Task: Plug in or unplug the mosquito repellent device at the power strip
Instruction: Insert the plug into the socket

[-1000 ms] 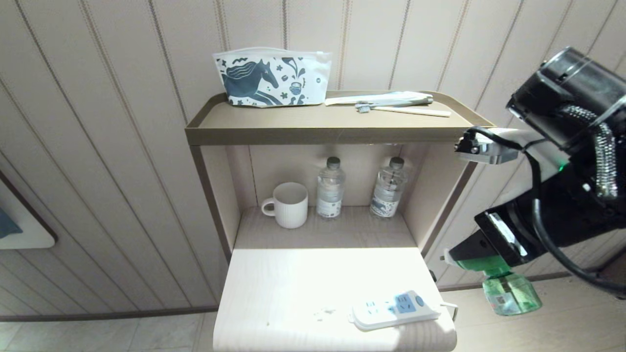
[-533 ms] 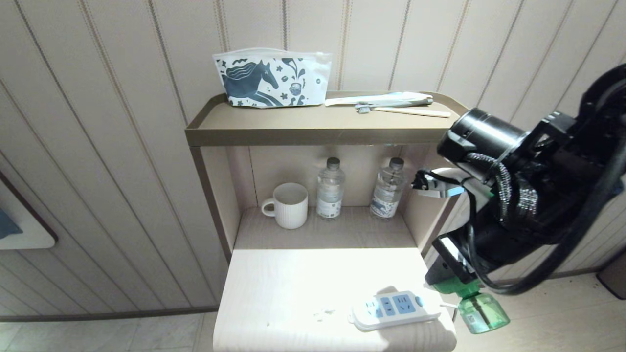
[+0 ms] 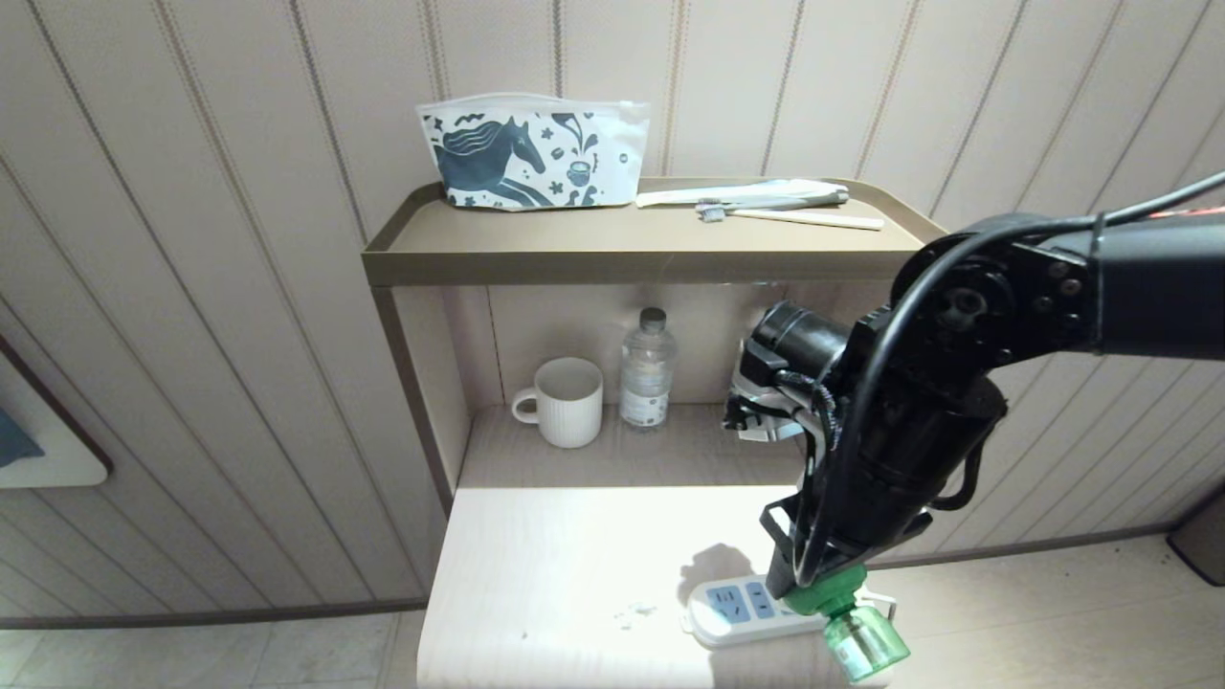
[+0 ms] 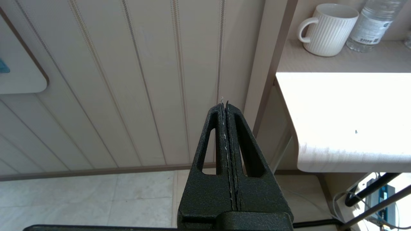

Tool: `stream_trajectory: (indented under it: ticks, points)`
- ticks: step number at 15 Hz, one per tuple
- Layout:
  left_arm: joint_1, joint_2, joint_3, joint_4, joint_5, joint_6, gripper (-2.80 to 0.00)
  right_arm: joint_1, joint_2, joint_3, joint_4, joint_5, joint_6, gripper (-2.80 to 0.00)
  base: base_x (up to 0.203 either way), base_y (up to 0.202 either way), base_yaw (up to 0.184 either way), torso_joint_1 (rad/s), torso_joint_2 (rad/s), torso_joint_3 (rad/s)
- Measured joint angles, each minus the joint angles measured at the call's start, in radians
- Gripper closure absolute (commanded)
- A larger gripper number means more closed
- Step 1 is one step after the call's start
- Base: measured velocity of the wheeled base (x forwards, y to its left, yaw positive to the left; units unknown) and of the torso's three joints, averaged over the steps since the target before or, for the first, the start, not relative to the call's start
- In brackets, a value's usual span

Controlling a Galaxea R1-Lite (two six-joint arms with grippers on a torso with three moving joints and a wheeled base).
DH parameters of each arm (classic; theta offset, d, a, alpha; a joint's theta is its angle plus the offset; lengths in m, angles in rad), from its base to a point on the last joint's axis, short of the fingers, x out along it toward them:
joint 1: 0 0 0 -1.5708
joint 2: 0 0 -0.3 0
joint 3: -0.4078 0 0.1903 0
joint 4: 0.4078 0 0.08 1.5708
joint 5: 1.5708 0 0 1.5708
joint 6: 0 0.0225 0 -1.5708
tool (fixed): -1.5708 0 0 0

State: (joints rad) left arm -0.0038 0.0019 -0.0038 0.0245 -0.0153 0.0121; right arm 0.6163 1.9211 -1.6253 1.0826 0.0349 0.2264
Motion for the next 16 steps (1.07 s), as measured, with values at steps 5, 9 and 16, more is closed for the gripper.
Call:
stream_trajectory:
  ticks: [5,9,16]
  points:
    - [0.001,0.000,0.000,0.000,0.000,0.000,0.00,0.013,0.071,0.000,-0.026,-0.004,-0.012,0.00,0.000,0.000,0.000,0.000,0.00,0.000]
    - [0.001,0.000,0.000,0.000,0.000,0.000,0.00,0.020,0.104,-0.009,-0.053,-0.009,-0.079,0.00,0.000,0.000,0.000,0.000,0.00,0.000]
    - [0.001,0.000,-0.001,0.000,0.000,0.000,0.00,0.022,0.154,-0.029,-0.092,-0.017,-0.153,0.00,0.000,0.000,0.000,0.000,0.00,0.000]
